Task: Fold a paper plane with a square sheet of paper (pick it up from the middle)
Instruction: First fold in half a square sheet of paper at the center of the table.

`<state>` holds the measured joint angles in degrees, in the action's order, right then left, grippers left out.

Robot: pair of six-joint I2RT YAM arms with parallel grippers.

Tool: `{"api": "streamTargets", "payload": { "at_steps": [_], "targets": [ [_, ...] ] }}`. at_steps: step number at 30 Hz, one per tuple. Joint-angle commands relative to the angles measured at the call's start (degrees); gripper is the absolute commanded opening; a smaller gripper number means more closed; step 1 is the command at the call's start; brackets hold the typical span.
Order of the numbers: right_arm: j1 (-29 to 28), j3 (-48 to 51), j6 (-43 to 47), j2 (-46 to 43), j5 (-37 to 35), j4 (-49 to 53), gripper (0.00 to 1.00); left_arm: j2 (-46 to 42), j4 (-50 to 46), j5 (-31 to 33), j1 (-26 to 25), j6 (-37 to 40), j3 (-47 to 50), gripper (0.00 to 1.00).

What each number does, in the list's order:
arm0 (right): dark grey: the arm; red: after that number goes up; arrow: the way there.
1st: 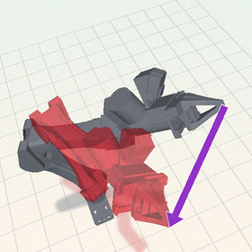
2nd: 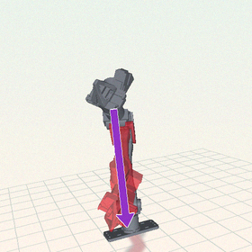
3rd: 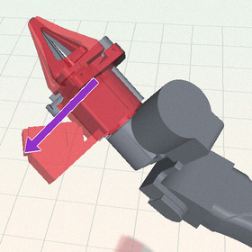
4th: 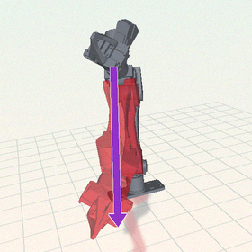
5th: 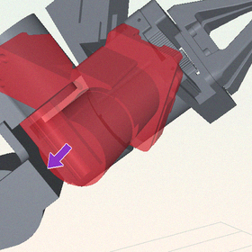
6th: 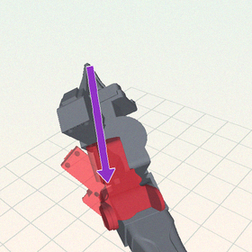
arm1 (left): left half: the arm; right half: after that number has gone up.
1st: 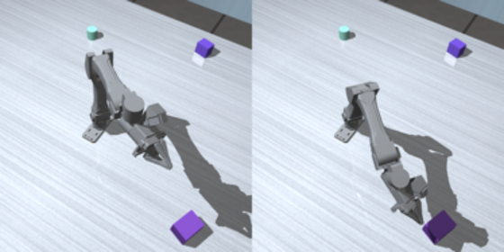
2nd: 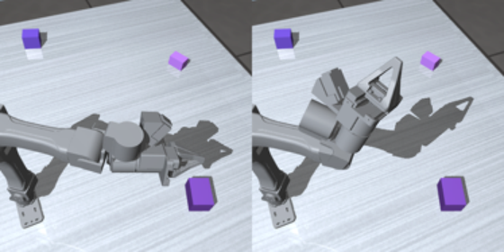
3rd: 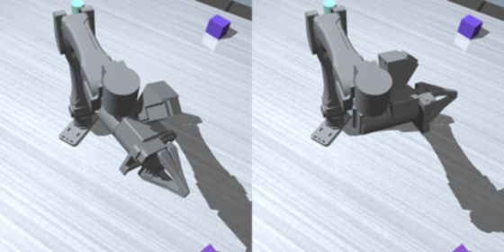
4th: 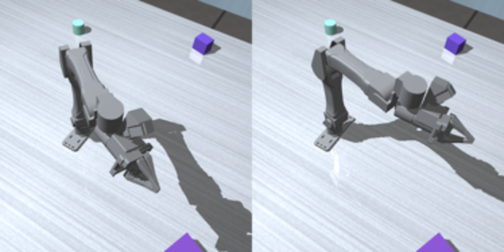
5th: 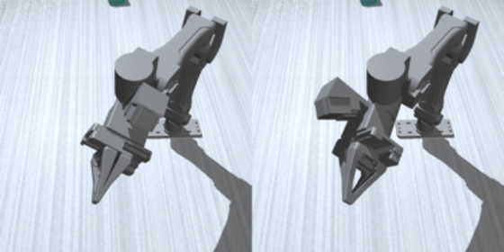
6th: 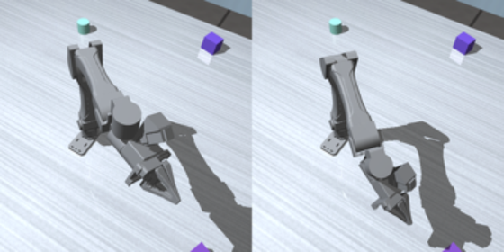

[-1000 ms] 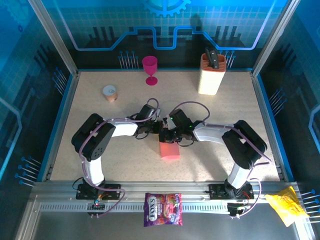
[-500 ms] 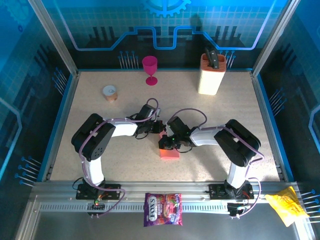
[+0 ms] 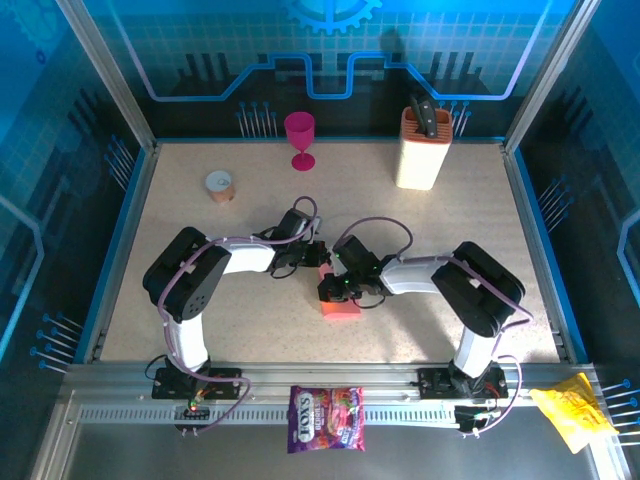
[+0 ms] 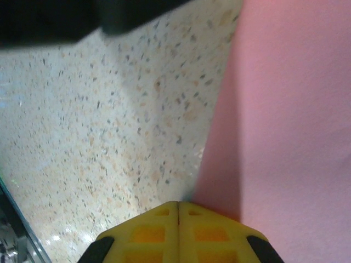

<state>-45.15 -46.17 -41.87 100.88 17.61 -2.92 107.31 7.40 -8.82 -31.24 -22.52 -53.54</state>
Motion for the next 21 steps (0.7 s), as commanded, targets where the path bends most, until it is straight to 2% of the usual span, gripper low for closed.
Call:
{"api": "streamTargets", "payload": {
  "at_steps": [1,10,16,21],
  "targets": [
    [-3.43,3.17,3.01,-1.27,1.81,6.93,0.00,3.00,-3.83,2.07,-0.22,0.20,1.16,0.00],
    [-6.62,8.78,1.41,-4.74,0.90,7.16,0.00,3.00,-4.01,2.11,-0.24,0.36,0.84,0.00],
    [-6.60,14.71,-0.74,-9.28,1.11,5.72,0.00,2.83,-4.15,2.12,-0.23,0.64,0.60,0.00],
    [-4.55,14.47,-1.34,-15.95,3.49,8.06,0.00,2.30,-4.16,1.85,-0.23,0.64,0.77,0.00]
  ]
}}
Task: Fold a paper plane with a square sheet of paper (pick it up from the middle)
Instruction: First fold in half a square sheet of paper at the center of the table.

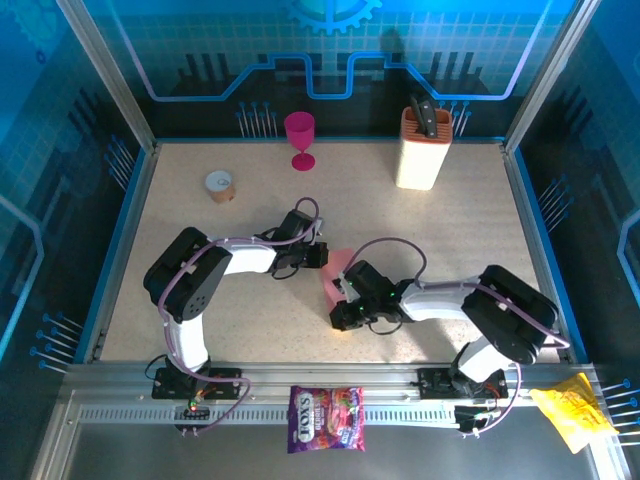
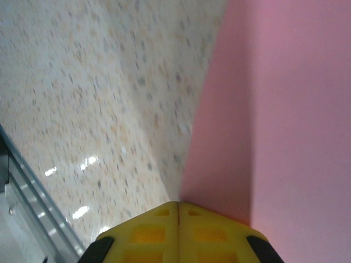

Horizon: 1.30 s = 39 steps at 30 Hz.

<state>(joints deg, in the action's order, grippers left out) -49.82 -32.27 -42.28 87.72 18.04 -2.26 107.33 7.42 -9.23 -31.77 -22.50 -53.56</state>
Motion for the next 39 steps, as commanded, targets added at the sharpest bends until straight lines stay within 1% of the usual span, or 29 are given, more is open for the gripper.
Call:
{"api": "streamTargets", "payload": {
  "at_steps": [1,4,7,9,13,17,21,30,33,36,39],
  "targets": [
    [0.55,-0.61,-0.50,-4.62,3.00,9.00,0.00,2.19,-4.10,2.20,0.30,0.60,0.89,0.00],
    [1.60,-4.88,0.90,-8.46,1.92,13.65,0.00,2.09,-4.15,2.20,0.19,0.56,1.14,0.00],
    [2.43,-8.39,1.48,-9.54,0.52,15.43,0.00,2.05,-3.97,2.00,0.30,0.54,1.18,0.00],
    [2.78,-9.72,1.35,-8.63,-0.13,14.54,0.00,2.02,-3.76,2.00,0.31,0.35,1.35,0.00],
    [3.17,-10.97,-0.60,-3.76,0.43,9.52,0.00,2.21,-3.79,1.70,0.30,0.27,1.02,0.00],
    [3.17,-10.41,-2.79,1.26,1.24,4.28,0.00,2.18,-4.05,1.76,0.17,0.32,0.74,0.00],
    [3.48,-8.33,-3.67,4.60,0.69,1.53,0.00,2.23,-4.16,1.71,0.30,0.33,0.56,0.00],
    [5.01,-2.21,-5.78,6.49,-0.58,-2.41,0.00,1.40,-4.44,1.29,0.28,-0.04,-0.12,0.00],
    [5.13,-1.05,-6.70,7.09,-0.51,-3.30,0.00,-0.92,-4.58,0.21,0.30,-1.89,-0.22,0.00],
    [5.09,-0.33,-7.10,7.05,-0.72,-3.34,0.00,-5.02,-3.44,-2.12,0.26,-6.38,1.24,0.00],
    [5.13,0.27,-7.15,6.91,-0.80,-3.28,0.00,-8.88,-0.51,-3.71,-0.48,-12.47,4.43,0.05]
  ]
}}
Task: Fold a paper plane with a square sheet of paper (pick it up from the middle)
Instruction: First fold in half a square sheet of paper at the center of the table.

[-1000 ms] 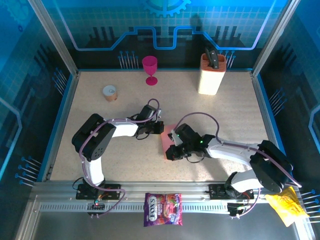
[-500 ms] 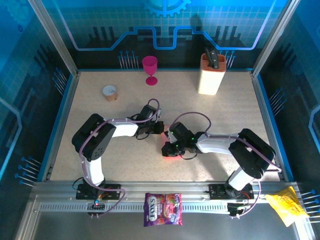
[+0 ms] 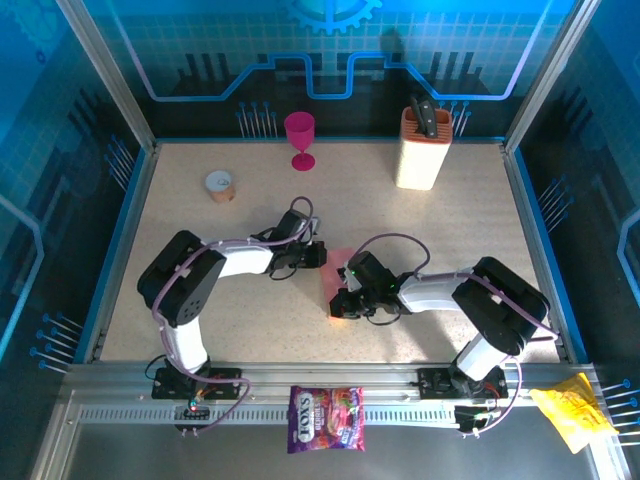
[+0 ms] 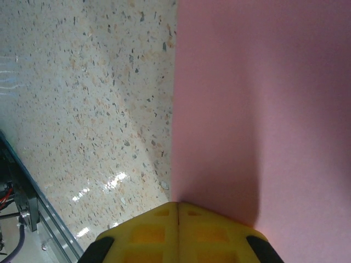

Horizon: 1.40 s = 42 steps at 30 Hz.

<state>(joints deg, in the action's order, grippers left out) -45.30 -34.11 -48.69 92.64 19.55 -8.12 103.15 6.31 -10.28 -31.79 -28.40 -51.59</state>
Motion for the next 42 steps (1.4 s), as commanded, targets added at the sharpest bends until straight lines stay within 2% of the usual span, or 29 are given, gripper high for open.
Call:
{"api": "streamTargets", "payload": {
  "at_steps": [1,5,10,15,23,30,42],
  "targets": [
    [0.56,2.15,-0.84,1.93,-2.42,2.66,0.00,-5.66,1.29,-2.97,-1.04,-8.37,3.44,0.05],
    [0.56,2.62,-0.83,1.66,-2.76,3.19,0.00,-7.81,5.49,-2.97,-4.30,-13.78,7.77,0.03],
    [0.48,2.73,-1.23,1.27,-3.19,3.99,0.00,-6.48,11.32,-1.46,-8.11,-19.03,11.89,0.00],
    [0.47,2.73,-1.47,0.94,-3.91,5.29,0.00,-4.99,16.01,1.72,-8.90,-22.22,14.63,0.00],
    [0.04,1.31,-1.23,1.54,-5.11,9.65,0.00,-2.26,11.72,5.35,-8.81,-21.84,12.03,0.00],
    [-0.14,1.50,-1.40,2.48,-5.63,11.28,0.00,-1.34,3.72,9.32,-8.40,-21.00,7.34,0.00],
    [-0.14,1.43,-0.75,4.10,-5.27,12.53,0.00,2.62,-0.53,8.62,-3.84,-17.45,0.97,0.00]
  ]
}}
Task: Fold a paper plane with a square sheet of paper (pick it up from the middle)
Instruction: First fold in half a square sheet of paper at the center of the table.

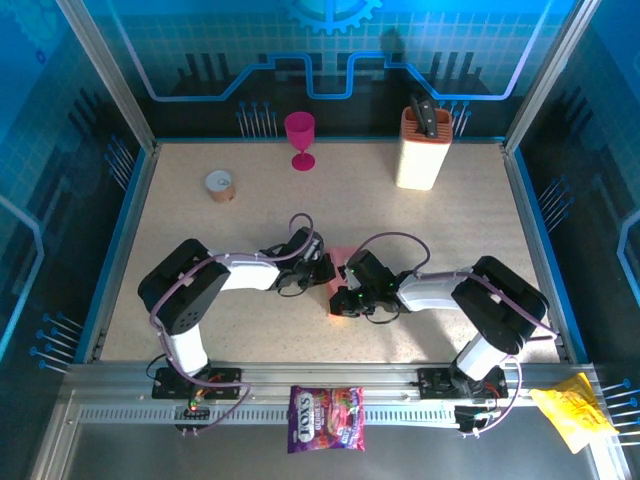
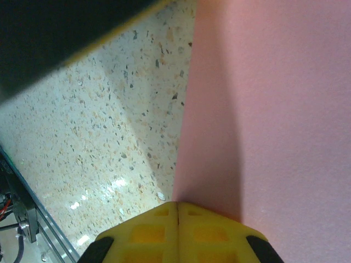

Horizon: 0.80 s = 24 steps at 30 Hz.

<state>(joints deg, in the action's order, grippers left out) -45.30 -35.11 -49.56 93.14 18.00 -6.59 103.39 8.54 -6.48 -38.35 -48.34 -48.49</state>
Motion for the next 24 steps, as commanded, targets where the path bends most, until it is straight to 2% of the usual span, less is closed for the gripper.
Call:
{"api": "streamTargets", "payload": {
  "at_steps": [1,24],
  "targets": [
    [-0.14,2.43,0.16,3.66,-3.67,11.17,0.00,2.71,-3.13,4.83,3.07,2.78,-2.66,0.00],
    [-0.10,2.85,0.29,5.35,-3.37,11.21,0.00,11.60,-8.16,4.03,9.93,7.97,-15.36,0.00]
  ]
}}
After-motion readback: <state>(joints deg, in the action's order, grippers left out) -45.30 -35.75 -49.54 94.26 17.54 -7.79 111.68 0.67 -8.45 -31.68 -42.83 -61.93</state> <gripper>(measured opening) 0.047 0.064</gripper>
